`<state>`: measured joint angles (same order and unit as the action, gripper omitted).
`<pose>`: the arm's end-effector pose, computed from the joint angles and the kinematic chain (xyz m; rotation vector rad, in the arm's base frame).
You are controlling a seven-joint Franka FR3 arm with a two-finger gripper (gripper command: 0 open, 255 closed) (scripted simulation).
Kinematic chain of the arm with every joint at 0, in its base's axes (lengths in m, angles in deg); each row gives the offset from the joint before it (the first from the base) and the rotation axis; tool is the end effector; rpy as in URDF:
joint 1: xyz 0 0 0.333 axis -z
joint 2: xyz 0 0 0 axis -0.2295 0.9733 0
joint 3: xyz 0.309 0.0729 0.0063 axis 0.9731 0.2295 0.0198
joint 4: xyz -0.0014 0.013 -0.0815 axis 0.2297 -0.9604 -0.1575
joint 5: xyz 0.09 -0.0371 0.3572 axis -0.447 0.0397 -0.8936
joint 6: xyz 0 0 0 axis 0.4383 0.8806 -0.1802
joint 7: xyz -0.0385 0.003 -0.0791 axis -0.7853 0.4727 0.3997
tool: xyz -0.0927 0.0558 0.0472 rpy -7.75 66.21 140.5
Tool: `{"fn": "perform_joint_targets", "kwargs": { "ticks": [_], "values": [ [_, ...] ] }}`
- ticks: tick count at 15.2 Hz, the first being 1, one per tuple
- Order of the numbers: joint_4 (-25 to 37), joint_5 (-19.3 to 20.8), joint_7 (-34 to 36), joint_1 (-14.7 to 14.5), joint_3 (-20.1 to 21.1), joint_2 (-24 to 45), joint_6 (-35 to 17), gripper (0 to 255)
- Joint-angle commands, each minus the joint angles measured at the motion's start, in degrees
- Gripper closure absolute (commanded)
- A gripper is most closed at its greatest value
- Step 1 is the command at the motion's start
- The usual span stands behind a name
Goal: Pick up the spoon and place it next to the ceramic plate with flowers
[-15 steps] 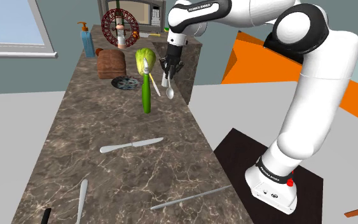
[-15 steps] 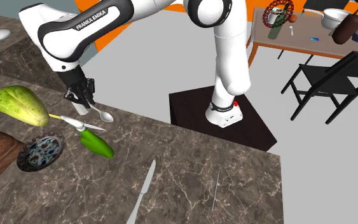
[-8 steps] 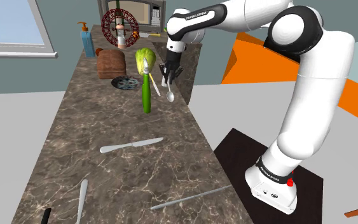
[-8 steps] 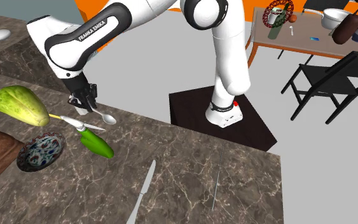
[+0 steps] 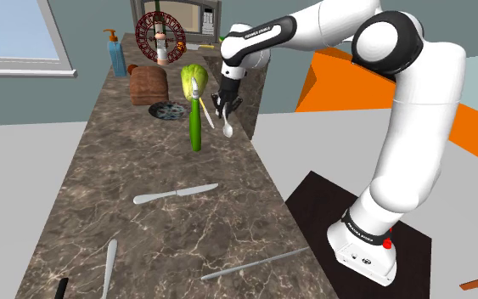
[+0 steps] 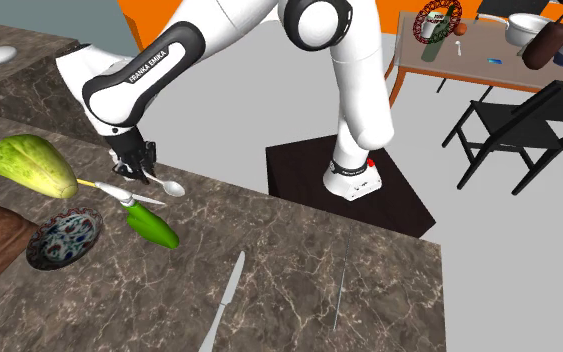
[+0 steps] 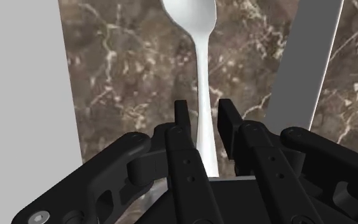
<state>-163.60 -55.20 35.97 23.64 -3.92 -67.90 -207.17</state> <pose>0.6231 -0.0497 0.3651 -2.8340 0.8168 0.1170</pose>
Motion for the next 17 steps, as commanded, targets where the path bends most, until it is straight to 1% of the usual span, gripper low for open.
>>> {"fn": "perform_joint_targets", "kwargs": {
  "ticks": [1, 8, 9, 14, 17],
  "values": [
    [-1.0, 0.1, -0.1, 0.0, -0.1, 0.9, -1.0, 255],
    [-1.0, 0.1, -0.1, 0.0, -0.1, 0.9, -1.0, 255],
    [-1.0, 0.1, -0.1, 0.0, -0.1, 0.9, -1.0, 0],
    [-1.0, 0.1, -0.1, 0.0, -0.1, 0.9, -1.0, 0],
    [2.3, 0.3, 0.1, 0.6, -0.4, -0.9, 4.1, 0]
  ]
}}
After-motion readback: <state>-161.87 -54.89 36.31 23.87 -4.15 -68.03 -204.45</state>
